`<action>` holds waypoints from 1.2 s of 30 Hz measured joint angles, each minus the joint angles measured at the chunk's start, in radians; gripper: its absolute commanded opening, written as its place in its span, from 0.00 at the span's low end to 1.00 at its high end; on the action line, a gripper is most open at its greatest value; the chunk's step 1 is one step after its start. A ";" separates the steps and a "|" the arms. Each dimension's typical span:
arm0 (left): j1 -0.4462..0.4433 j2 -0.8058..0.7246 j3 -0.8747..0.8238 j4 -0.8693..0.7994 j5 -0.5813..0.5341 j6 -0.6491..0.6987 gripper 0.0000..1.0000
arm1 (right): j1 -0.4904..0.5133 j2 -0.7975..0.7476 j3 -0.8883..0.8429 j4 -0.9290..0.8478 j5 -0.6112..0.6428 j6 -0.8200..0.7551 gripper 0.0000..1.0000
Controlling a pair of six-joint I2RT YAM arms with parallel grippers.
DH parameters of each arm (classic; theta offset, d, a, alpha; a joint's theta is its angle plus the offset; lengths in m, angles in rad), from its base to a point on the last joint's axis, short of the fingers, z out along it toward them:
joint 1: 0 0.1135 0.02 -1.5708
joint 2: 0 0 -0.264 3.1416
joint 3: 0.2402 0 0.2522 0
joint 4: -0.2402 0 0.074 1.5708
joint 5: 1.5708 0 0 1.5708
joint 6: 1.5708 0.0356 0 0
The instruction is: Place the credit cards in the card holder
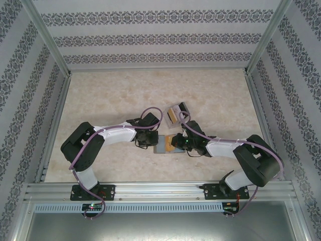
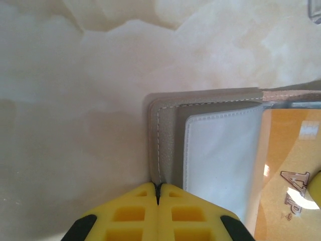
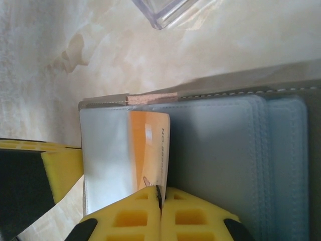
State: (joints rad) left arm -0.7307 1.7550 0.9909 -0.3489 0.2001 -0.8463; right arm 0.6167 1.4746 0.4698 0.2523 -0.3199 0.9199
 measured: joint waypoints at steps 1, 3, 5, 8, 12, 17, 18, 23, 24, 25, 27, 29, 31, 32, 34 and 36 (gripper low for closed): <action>0.000 0.000 0.001 -0.001 0.000 0.000 0.06 | 0.000 0.000 0.000 0.000 0.000 0.002 0.05; 0.000 0.000 0.002 -0.003 -0.002 0.000 0.05 | 0.000 -0.002 0.000 0.000 0.000 0.008 0.05; 0.000 0.000 0.002 -0.003 -0.002 0.000 0.05 | 0.000 -0.008 0.000 0.002 -0.001 0.018 0.04; 0.000 0.001 0.003 -0.004 -0.002 0.000 0.03 | 0.000 -0.025 -0.002 0.009 -0.012 0.028 0.01; 0.000 0.002 0.005 -0.006 -0.002 0.000 0.03 | 0.001 -0.049 -0.017 0.030 -0.027 0.033 0.01; 0.000 0.012 0.016 -0.008 0.001 0.000 0.02 | 0.000 -0.078 -0.045 0.038 -0.037 0.040 0.01; 0.000 0.012 0.018 -0.011 0.002 0.000 0.02 | 0.000 -0.078 -0.047 0.045 -0.038 0.043 0.01; 0.000 0.013 0.018 -0.011 0.002 0.000 0.02 | -0.002 -0.047 -0.055 0.098 -0.057 0.055 0.01; 0.000 0.013 0.018 -0.011 0.002 0.000 0.02 | -0.005 -0.037 -0.059 0.117 -0.064 0.062 0.01; 0.000 0.013 0.018 -0.011 0.002 0.000 0.02 | -0.006 -0.027 -0.067 0.142 -0.068 0.071 0.02; 0.000 0.013 0.018 -0.011 0.002 0.000 0.02 | -0.006 -0.015 -0.077 0.173 -0.069 0.084 0.02; 0.000 0.013 0.019 -0.013 0.002 0.000 0.02 | -0.009 -0.001 -0.078 0.195 -0.076 0.096 0.02; 0.000 0.016 0.024 -0.019 0.002 0.000 0.02 | -0.013 0.014 -0.078 0.214 -0.083 0.104 0.03; 0.000 0.016 0.026 -0.022 0.002 0.000 0.02 | -0.013 0.017 -0.078 0.215 -0.083 0.107 0.05; 0.000 0.017 0.028 -0.026 0.001 0.000 0.02 | -0.017 0.021 -0.080 0.222 -0.087 0.119 0.06; 0.000 0.017 0.028 -0.026 0.002 0.000 0.02 | -0.016 0.036 -0.080 0.233 -0.090 0.129 0.07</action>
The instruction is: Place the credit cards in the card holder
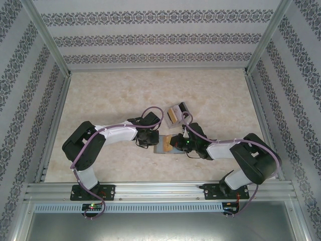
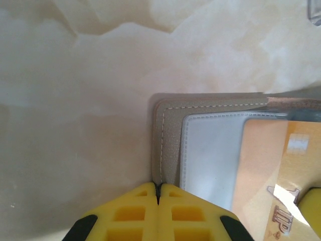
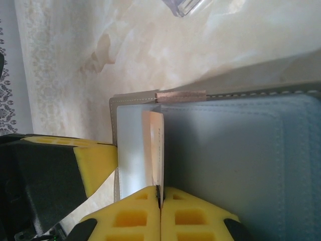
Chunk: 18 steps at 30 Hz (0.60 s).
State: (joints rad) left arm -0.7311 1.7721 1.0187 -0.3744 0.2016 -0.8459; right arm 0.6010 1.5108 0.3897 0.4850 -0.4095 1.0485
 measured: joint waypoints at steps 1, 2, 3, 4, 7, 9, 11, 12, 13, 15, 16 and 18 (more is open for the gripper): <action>0.000 0.000 0.000 0.000 0.000 0.000 0.02 | 0.005 0.012 0.002 0.005 0.001 0.001 0.08; 0.000 0.001 0.000 0.000 0.000 0.000 0.01 | 0.010 0.024 0.008 0.010 0.001 0.000 0.09; 0.000 0.001 0.001 0.000 0.000 0.000 0.01 | 0.013 0.036 0.014 0.014 0.000 0.001 0.10; 0.000 0.001 0.001 -0.001 0.000 0.000 0.01 | 0.017 0.044 0.020 0.016 0.001 0.002 0.12; 0.000 0.001 0.001 -0.001 0.000 0.000 0.01 | 0.022 0.047 0.030 0.011 0.000 0.003 0.22; 0.000 0.001 0.001 -0.001 0.000 0.000 0.01 | 0.028 0.035 0.045 -0.022 0.010 -0.006 0.26; 0.000 0.001 0.001 -0.001 -0.001 0.000 0.00 | 0.030 0.012 0.054 -0.069 0.029 -0.017 0.33; 0.000 0.001 0.001 -0.001 0.000 0.000 0.00 | 0.030 -0.005 0.058 -0.094 0.038 -0.027 0.33; 0.000 0.001 0.001 -0.001 -0.001 0.000 0.00 | 0.030 -0.026 0.060 -0.126 0.050 -0.037 0.33; 0.000 0.001 0.001 -0.001 -0.001 0.000 0.00 | 0.030 -0.055 0.061 -0.185 0.072 -0.054 0.36; 0.000 0.001 0.001 -0.001 -0.001 0.000 0.00 | 0.030 -0.066 0.063 -0.216 0.082 -0.062 0.36; 0.000 0.001 0.001 -0.001 0.000 0.000 0.00 | 0.030 -0.080 0.069 -0.257 0.095 -0.077 0.32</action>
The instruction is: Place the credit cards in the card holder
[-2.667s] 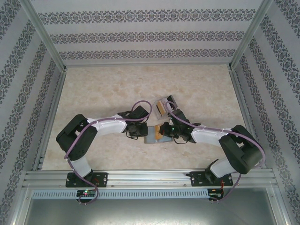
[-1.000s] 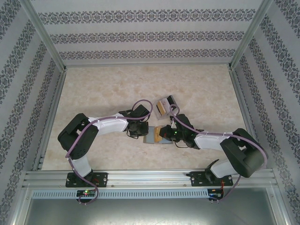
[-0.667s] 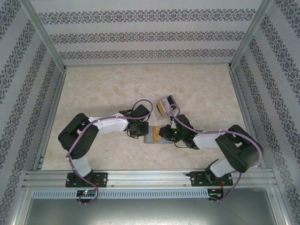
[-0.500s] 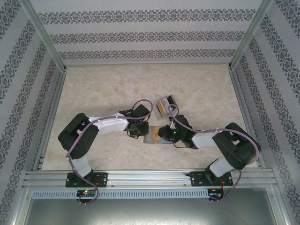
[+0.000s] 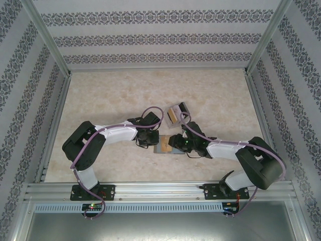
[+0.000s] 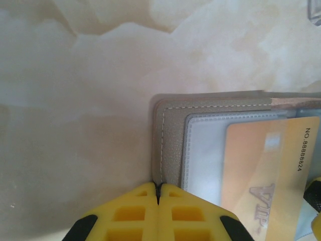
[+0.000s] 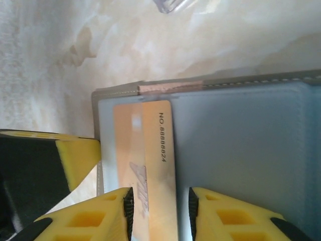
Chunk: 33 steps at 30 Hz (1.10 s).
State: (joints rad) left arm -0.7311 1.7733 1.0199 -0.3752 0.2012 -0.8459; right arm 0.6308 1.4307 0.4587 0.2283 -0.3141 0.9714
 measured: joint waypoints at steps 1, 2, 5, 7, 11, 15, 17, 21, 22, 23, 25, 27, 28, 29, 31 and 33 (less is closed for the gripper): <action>0.000 0.000 0.000 0.000 0.000 0.000 0.00 | 0.000 -0.002 0.004 -0.017 0.005 -0.008 0.27; 0.000 0.000 0.000 0.000 0.000 0.000 0.00 | 0.000 -0.003 0.006 -0.027 0.009 -0.015 0.25; 0.000 0.001 0.000 0.000 0.000 0.000 0.00 | 0.000 0.011 0.016 -0.050 0.010 -0.027 0.16; 0.000 0.001 0.000 0.000 0.000 0.000 0.00 | 0.000 0.033 0.032 -0.058 0.005 -0.031 0.09; 0.000 0.001 0.000 0.000 0.000 0.000 0.00 | 0.002 0.081 0.073 -0.064 -0.019 -0.040 0.06; 0.000 0.001 0.000 0.000 0.000 0.000 0.01 | 0.016 0.119 0.115 -0.072 -0.036 -0.056 0.07; 0.000 0.001 0.000 0.000 0.000 0.000 0.01 | 0.021 0.133 0.124 -0.079 -0.036 -0.060 0.08; 0.000 0.001 0.000 0.000 0.000 0.000 0.01 | 0.022 0.136 0.130 -0.086 -0.036 -0.059 0.09; 0.000 0.001 0.000 0.000 0.000 0.000 0.01 | 0.022 0.136 0.130 -0.087 -0.036 -0.059 0.10; 0.000 0.001 0.000 0.000 0.000 0.000 0.01 | 0.022 0.136 0.130 -0.087 -0.036 -0.059 0.12; 0.000 0.001 0.000 0.000 -0.003 0.000 0.03 | 0.022 0.135 0.135 -0.096 -0.036 -0.059 0.15; -0.001 -0.002 0.000 -0.003 -0.011 0.000 0.05 | 0.026 0.128 0.145 -0.117 -0.031 -0.063 0.19; -0.001 -0.003 0.000 -0.003 -0.018 -0.001 0.07 | 0.029 0.118 0.151 -0.139 -0.023 -0.068 0.20; -0.003 -0.006 0.000 -0.006 -0.028 -0.001 0.08 | 0.032 0.103 0.158 -0.163 -0.013 -0.075 0.22; -0.005 -0.014 0.000 -0.023 -0.064 -0.004 0.10 | 0.033 0.061 0.171 -0.217 0.018 -0.097 0.23; -0.005 -0.027 -0.001 -0.042 -0.095 -0.006 0.10 | 0.031 0.029 0.183 -0.263 0.050 -0.116 0.23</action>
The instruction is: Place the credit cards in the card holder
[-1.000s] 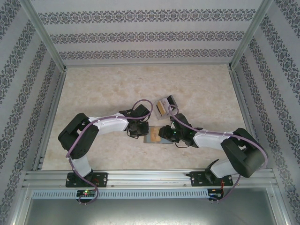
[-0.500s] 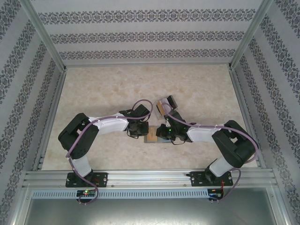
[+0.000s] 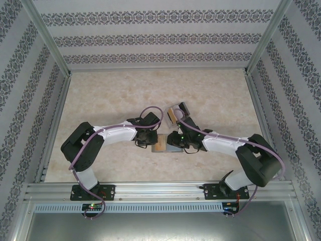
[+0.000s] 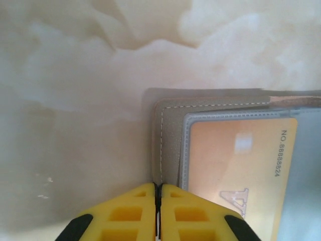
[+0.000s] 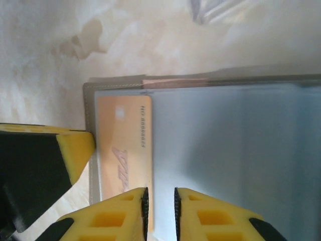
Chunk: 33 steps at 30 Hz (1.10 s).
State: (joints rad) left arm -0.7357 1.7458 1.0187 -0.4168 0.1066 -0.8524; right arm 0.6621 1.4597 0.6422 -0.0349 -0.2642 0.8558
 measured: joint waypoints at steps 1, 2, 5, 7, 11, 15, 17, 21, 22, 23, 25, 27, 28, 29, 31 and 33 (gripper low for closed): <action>0.000 -0.008 0.000 -0.008 -0.012 -0.002 0.10 | -0.006 -0.006 0.008 -0.021 0.013 -0.007 0.22; 0.000 -0.014 0.000 -0.014 -0.019 -0.002 0.11 | -0.011 -0.006 0.014 -0.039 0.023 -0.013 0.22; 0.000 -0.037 0.000 -0.024 -0.037 -0.001 0.14 | -0.026 0.011 0.019 -0.088 0.047 -0.026 0.21; 0.000 -0.048 0.000 -0.029 -0.041 -0.001 0.14 | -0.031 0.035 0.019 -0.126 0.068 -0.034 0.19; 0.000 -0.055 0.003 -0.053 -0.062 0.000 0.15 | -0.031 0.051 0.064 -0.187 0.105 -0.053 0.18; 0.000 -0.062 0.008 -0.104 -0.108 -0.003 0.22 | -0.024 0.042 0.077 -0.244 0.141 -0.064 0.18; 0.000 -0.084 0.008 -0.123 -0.130 -0.002 0.21 | -0.018 0.025 0.085 -0.260 0.145 -0.072 0.16; 0.000 -0.144 0.008 -0.108 -0.111 0.008 0.20 | -0.010 0.000 0.115 -0.260 0.127 -0.083 0.12; 0.000 -0.154 0.008 -0.087 -0.089 0.012 0.19 | -0.010 0.000 0.125 -0.254 0.115 -0.087 0.10; 0.000 -0.160 0.009 -0.060 -0.061 0.015 0.19 | -0.010 0.002 0.134 -0.249 0.105 -0.090 0.09; 0.000 -0.156 0.009 -0.004 -0.006 0.016 0.17 | -0.010 0.011 0.148 -0.238 0.083 -0.097 0.09; 0.000 -0.132 0.015 0.039 0.048 0.018 0.15 | -0.010 0.037 0.161 -0.222 0.059 -0.098 0.09; 0.000 -0.109 0.024 0.055 0.070 0.018 0.14 | -0.010 0.054 0.164 -0.211 0.048 -0.098 0.08; 0.000 -0.082 0.032 0.073 0.093 0.018 0.13 | -0.010 0.071 0.166 -0.202 0.036 -0.098 0.08; 0.000 -0.032 0.036 0.109 0.127 0.017 0.12 | -0.010 0.105 0.167 -0.191 0.015 -0.098 0.08; 0.000 0.008 0.034 0.125 0.150 0.010 0.10 | -0.010 0.138 0.168 -0.188 0.000 -0.098 0.08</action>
State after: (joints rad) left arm -0.7357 1.7542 1.0531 -0.2920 0.2562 -0.8421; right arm 0.6525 1.5982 0.8101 -0.2230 -0.2638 0.7578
